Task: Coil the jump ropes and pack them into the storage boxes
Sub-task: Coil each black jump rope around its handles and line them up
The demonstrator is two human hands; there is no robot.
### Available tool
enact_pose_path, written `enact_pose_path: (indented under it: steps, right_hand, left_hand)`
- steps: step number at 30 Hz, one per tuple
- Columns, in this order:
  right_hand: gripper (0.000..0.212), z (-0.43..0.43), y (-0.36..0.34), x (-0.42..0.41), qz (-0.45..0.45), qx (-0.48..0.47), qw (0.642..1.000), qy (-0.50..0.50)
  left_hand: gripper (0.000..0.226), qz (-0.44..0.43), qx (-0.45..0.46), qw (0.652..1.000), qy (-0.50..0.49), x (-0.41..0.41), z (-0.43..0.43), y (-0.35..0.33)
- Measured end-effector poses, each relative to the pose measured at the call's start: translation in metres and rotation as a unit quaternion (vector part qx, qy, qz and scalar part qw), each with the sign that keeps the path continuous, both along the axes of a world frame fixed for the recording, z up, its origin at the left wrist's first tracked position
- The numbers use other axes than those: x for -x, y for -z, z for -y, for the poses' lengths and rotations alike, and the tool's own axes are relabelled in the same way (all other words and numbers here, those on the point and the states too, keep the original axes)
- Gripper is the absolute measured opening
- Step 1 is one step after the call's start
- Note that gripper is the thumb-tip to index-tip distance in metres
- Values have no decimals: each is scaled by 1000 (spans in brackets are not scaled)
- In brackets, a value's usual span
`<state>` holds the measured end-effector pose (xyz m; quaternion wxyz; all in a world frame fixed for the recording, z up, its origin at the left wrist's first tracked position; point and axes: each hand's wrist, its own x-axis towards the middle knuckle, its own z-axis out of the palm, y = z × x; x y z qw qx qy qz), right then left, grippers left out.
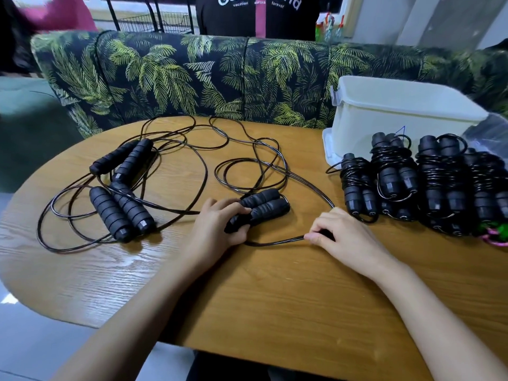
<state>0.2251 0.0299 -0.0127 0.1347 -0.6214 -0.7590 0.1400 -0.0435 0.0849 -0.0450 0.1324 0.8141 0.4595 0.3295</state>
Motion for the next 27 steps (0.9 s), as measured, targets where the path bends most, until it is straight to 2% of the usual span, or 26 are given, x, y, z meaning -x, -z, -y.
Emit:
enact_pose_path:
  steps: [6,9,11,15,18,21,24,27]
  right_hand:
    - [19,-2,-7,-5,4,14,1000,9]
    - [24,-11,-10,-4,-18,44,998,40]
    - [27,-20,-15,-4,-47,75,995,37]
    - [20,-38,-30,2,-75,165,983,-1]
    - [23,-51,-40,11,-97,201,975,-6]
    - [25,-61,-51,29,-98,186,978,2]
    - [28,-69,-59,50,-18,127,992,7]
    - [28,-66,-67,58,-6,72,997,41]
  left_hand:
    - [41,20,19,998,51,5,5,-7]
    - [35,94,36,992,75,9,13,-18]
    - [31,112,47,985,121,10,19,-23]
    - [27,11,12,975,223,3,35,-15]
    - [31,-33,2,972,232,-3,39,-13]
    - [34,-65,-15,966,248,-7,39,-21]
    - [32,-91,-41,958,268,-18,40,-24]
    - [31,-84,-76,965,238,-18,37,-22]
